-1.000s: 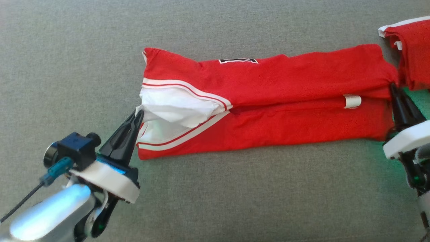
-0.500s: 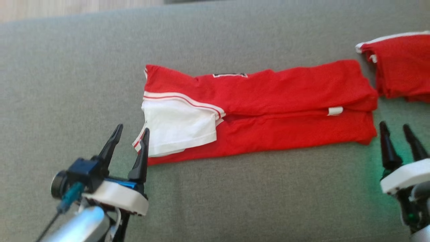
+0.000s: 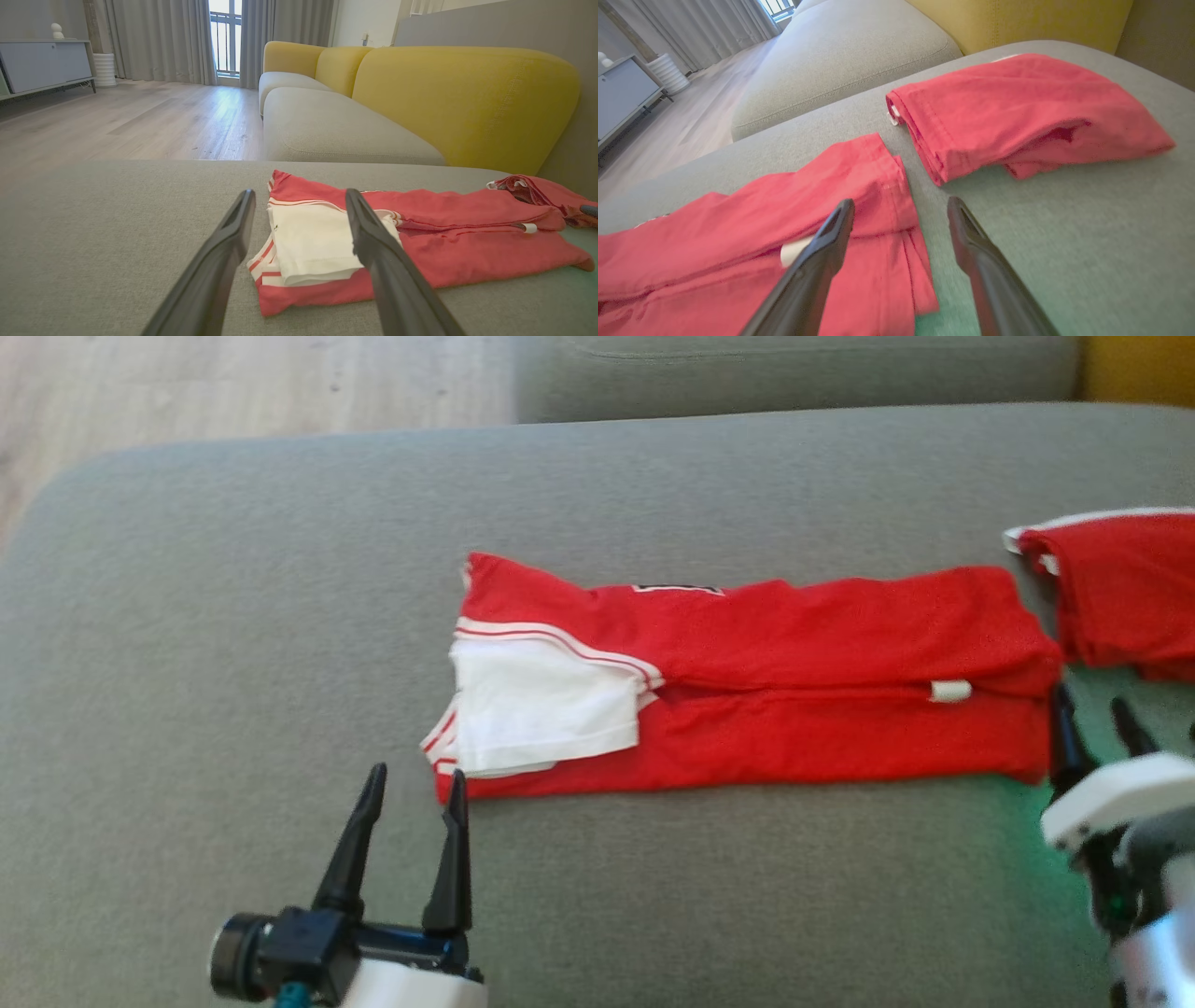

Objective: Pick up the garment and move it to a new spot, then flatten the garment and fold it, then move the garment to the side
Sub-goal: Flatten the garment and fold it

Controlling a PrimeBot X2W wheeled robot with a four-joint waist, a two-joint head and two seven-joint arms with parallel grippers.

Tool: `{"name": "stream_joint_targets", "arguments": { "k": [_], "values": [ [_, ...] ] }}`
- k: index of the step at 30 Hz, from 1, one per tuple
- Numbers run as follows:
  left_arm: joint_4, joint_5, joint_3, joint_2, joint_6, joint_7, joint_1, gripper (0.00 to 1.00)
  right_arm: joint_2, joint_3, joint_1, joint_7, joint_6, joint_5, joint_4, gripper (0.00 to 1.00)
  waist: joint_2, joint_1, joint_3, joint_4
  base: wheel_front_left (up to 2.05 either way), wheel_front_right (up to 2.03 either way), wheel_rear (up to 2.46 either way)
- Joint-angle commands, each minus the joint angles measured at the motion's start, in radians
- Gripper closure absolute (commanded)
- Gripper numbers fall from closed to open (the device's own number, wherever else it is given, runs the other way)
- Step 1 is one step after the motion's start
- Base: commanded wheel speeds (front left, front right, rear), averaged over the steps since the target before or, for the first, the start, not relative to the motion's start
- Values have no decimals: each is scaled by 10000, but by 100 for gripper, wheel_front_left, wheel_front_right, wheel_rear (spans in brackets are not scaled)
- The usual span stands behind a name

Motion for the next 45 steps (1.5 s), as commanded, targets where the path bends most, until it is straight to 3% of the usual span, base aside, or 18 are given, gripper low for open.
{"name": "stream_joint_targets", "arguments": {
  "k": [1, 11, 21, 22, 25, 26, 39, 45],
  "values": [
    [-197, 216, 500, -77, -129, -94, -221, 0, -102, -53, -597, -3, -9, -294, -26, 0, -1, 1, -8, 237, 0, 0, 0],
    [367, 1022, 1056, -1006, -1095, -95, -11, 0, 114, -1191, -1932, -154, -9, -1978, 2287, 0, -1, 1, 189, 625, 0, 0, 0],
    [644, 1602, 1913, -1571, -1859, -95, 112, 0, 577, -1492, -2370, -119, -9, -2294, 3632, 0, -1, 1, 371, 375, 0, 0, 0],
    [661, 1672, 1980, -1611, -1924, -95, 105, 0, 624, -1476, -2425, -105, -9, -2266, 3739, 13, -1, 1, 385, 357, 0, 0, 0],
    [716, 1848, 2155, -1738, -2111, -95, 86, 0, 730, -1411, -2565, -159, -9, -2121, 4001, 88, -1, 1, 405, 334, 0, 0, 0],
    [739, 1902, 2207, -1778, -2170, -95, 85, 0, 751, -1370, -2596, -190, -9, -2062, 4082, 100, -1, 1, 406, 333, 0, 0, 0],
    [977, 2371, 2834, -2117, -2616, -95, 407, 0, 124, -546, -2641, -2122, -9, -1866, 4074, 100, -1, 1, -5, 342, 0, 0, 0],
    [1041, 2535, 2984, -2232, -2767, -95, 626, 0, 242, 313, -2711, -2663, -9, -1522, 3401, 100, -1, 1, -305, 445, 0, 0, 0]
  ]
}}
